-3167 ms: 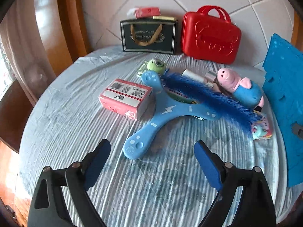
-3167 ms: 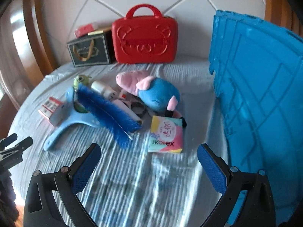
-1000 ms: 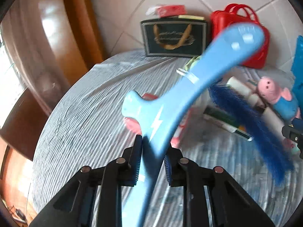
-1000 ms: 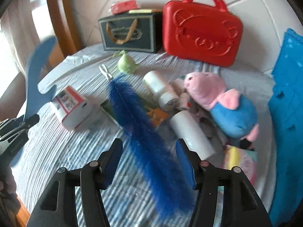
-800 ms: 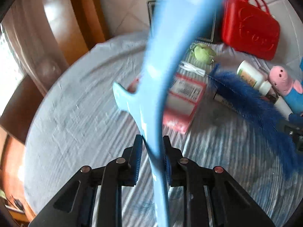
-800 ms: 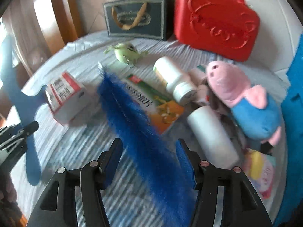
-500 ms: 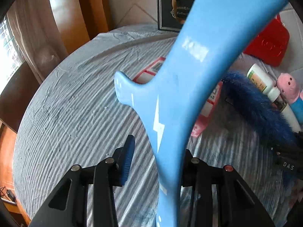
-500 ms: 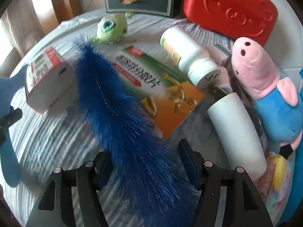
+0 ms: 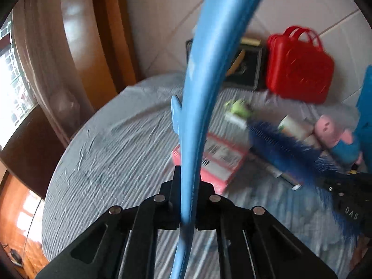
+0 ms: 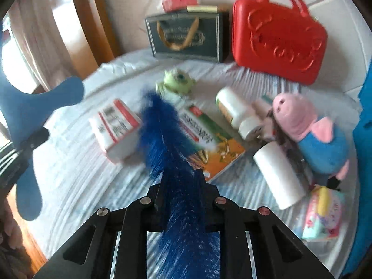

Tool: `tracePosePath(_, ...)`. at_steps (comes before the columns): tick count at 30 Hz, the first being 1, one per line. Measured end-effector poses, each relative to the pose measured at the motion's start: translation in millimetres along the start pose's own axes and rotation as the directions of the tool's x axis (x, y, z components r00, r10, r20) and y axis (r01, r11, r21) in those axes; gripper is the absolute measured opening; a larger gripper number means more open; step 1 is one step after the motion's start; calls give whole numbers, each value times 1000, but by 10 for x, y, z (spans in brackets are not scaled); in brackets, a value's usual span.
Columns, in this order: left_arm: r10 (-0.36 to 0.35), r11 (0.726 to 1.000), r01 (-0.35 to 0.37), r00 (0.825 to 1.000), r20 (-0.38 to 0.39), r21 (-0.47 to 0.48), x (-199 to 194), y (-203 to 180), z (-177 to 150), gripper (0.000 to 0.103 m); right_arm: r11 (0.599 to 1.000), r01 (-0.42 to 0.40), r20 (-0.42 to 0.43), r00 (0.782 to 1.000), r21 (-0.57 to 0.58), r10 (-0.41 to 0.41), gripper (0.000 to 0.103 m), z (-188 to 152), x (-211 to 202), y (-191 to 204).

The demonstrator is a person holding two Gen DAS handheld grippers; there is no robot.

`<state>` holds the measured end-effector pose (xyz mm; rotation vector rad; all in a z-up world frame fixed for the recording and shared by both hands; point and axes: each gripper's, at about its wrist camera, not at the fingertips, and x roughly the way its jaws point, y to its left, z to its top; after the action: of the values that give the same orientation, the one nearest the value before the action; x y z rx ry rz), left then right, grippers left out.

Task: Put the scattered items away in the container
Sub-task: 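Lift the boomerang and blue brush and carry them toward the crate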

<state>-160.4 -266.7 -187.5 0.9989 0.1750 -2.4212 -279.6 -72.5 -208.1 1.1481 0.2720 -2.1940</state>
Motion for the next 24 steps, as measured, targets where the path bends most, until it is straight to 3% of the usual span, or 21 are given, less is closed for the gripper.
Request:
tracePosePath(4,-36,999,35,999,35,19,-267,-195,66,8,1000,14,76,997,2,-14,9,64,-408,-22)
tracePosePath(7,-64,998,63,998,29,20,-443,-326,59,8,1000,13,49,999,-1,-13,9,37,-559,-100)
tracePosePath(9,-68,998,68,998,15,15,-490,-373,10,8,1000,3,28,1000,-4,-3,12,-36,-589,-170)
tracePosePath(11,-65,998,65,998,-7,3,-479,-377,-67,8,999,3,-6,1000,-44,-3,23,-157,-546,-172)
tracePosePath(18,-1,998,-4,997,-77,-59,-149,-350,-405,8,993,-39,-111,993,-115,26,39,-410,71,-172)
tracePosePath(24,34,997,-40,996,-85,-72,218,-404,-614,8,983,-35,-109,994,-182,15,45,-445,668,-37)
